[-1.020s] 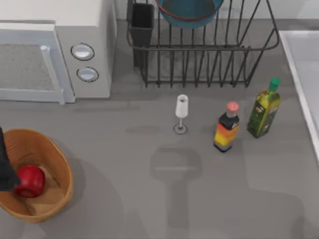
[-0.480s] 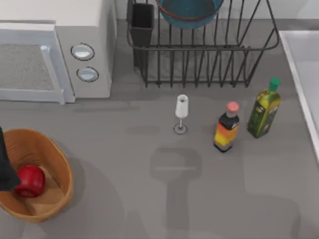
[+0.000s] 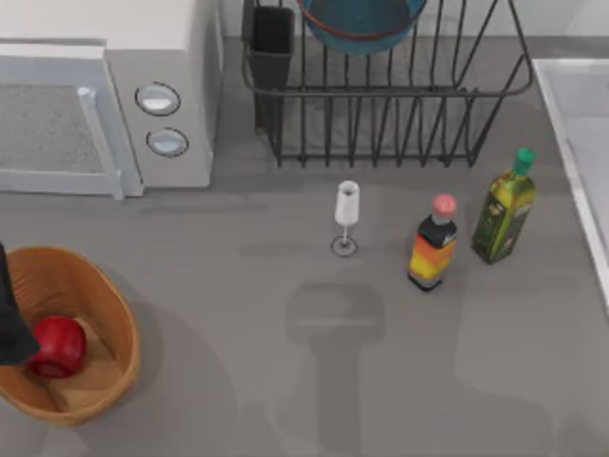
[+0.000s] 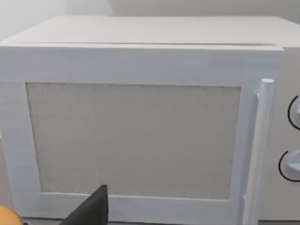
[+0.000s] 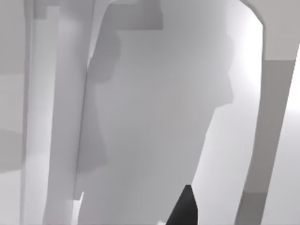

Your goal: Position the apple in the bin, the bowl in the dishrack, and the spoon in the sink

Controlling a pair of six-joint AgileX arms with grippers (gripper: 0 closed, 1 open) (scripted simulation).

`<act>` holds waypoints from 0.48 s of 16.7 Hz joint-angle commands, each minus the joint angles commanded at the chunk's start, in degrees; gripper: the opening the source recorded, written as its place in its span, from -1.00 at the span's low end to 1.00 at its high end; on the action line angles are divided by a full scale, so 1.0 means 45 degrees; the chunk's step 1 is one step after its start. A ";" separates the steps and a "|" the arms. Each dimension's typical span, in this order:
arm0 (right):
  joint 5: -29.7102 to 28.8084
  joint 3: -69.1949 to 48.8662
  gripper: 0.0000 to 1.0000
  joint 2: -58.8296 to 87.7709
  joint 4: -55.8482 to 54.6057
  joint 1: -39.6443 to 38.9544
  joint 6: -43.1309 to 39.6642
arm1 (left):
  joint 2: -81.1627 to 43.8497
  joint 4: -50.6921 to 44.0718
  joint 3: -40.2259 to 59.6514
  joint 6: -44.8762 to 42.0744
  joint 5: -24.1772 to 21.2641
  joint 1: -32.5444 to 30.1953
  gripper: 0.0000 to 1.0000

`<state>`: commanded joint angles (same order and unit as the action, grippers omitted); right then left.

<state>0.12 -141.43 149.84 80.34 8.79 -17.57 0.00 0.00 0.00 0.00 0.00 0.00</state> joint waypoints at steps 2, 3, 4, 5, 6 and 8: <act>0.0022 0.0412 -1.00 -0.0130 -0.0314 0.0002 0.0006 | 0.0000 0.0000 0.0000 0.0000 0.0000 0.0000 1.00; 0.0024 0.0434 -1.00 -0.0138 -0.0332 0.0003 0.0006 | 0.0000 0.0000 0.0000 0.0000 0.0000 0.0000 1.00; 0.0024 0.0434 -1.00 -0.0138 -0.0332 0.0003 0.0006 | 0.0000 0.0000 0.0000 0.0000 0.0000 0.0000 1.00; 0.0024 0.0434 -1.00 -0.0138 -0.0332 0.0003 0.0006 | 0.0000 0.0000 0.0000 0.0000 0.0000 0.0000 1.00; 0.0024 0.0434 -1.00 -0.0138 -0.0332 0.0003 0.0006 | 0.0000 0.0000 0.0000 0.0000 0.0000 0.0000 1.00; 0.0024 0.0434 -0.70 -0.0138 -0.0332 0.0003 0.0006 | 0.0000 0.0000 0.0000 0.0000 0.0000 0.0000 1.00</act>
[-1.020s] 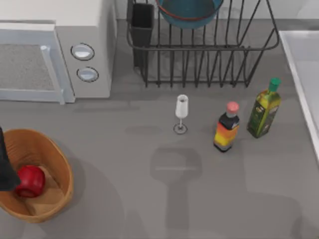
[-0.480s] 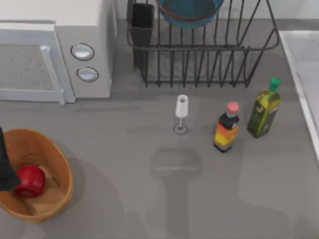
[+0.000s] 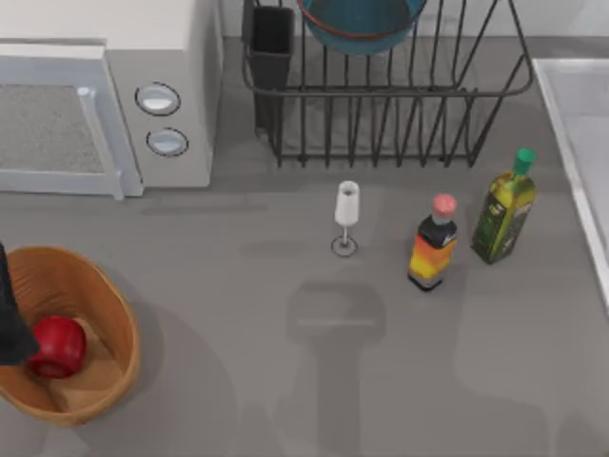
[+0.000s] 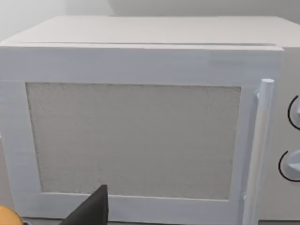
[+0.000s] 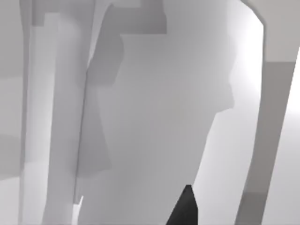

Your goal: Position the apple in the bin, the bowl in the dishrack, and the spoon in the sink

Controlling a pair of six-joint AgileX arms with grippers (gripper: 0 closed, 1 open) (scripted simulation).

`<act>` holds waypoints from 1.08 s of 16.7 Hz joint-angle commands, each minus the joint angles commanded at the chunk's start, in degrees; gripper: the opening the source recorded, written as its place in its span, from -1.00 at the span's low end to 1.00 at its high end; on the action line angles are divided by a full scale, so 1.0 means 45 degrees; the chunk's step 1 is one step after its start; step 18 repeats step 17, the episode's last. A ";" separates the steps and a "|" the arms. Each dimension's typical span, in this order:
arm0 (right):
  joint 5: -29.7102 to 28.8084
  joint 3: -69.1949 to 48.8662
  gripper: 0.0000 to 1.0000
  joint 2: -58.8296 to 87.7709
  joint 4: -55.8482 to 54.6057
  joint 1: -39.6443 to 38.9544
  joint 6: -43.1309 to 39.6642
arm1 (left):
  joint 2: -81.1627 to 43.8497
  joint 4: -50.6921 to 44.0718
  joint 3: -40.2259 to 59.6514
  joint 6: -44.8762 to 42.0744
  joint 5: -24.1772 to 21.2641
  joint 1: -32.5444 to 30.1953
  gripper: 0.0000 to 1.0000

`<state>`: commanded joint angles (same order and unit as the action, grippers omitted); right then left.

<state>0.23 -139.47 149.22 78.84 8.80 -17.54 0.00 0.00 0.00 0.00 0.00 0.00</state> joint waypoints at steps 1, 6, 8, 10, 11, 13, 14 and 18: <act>0.0000 0.0000 -0.55 0.0000 0.0000 0.0000 0.0000 | 0.0000 0.0000 0.0000 0.0000 0.0000 0.0000 1.00; 0.0000 0.0000 0.21 0.0000 0.0000 0.0000 0.0000 | 0.0000 0.0000 0.0000 0.0000 0.0000 0.0000 1.00; 0.0000 0.0000 0.51 0.0000 0.0000 0.0000 0.0000 | 0.0000 0.0000 0.0000 0.0000 0.0000 0.0000 1.00; 0.0000 0.0000 0.81 0.0000 0.0000 0.0000 0.0000 | 0.0000 0.0000 0.0000 0.0000 0.0000 0.0000 1.00; 0.0000 0.0000 0.96 0.0000 0.0000 0.0000 0.0000 | 0.0000 0.0000 0.0000 0.0000 0.0000 0.0000 1.00; 0.0000 0.0000 1.00 0.0000 0.0000 0.0000 0.0000 | 0.0000 0.0000 0.0000 0.0000 0.0000 0.0000 1.00; 0.0000 0.0000 1.00 0.0000 0.0000 0.0000 0.0000 | 0.0000 0.0000 0.0000 0.0000 0.0000 0.0000 1.00; 0.0000 0.0000 1.00 0.0000 0.0000 0.0000 0.0000 | 0.0000 0.0000 0.0000 0.0000 0.0000 0.0000 1.00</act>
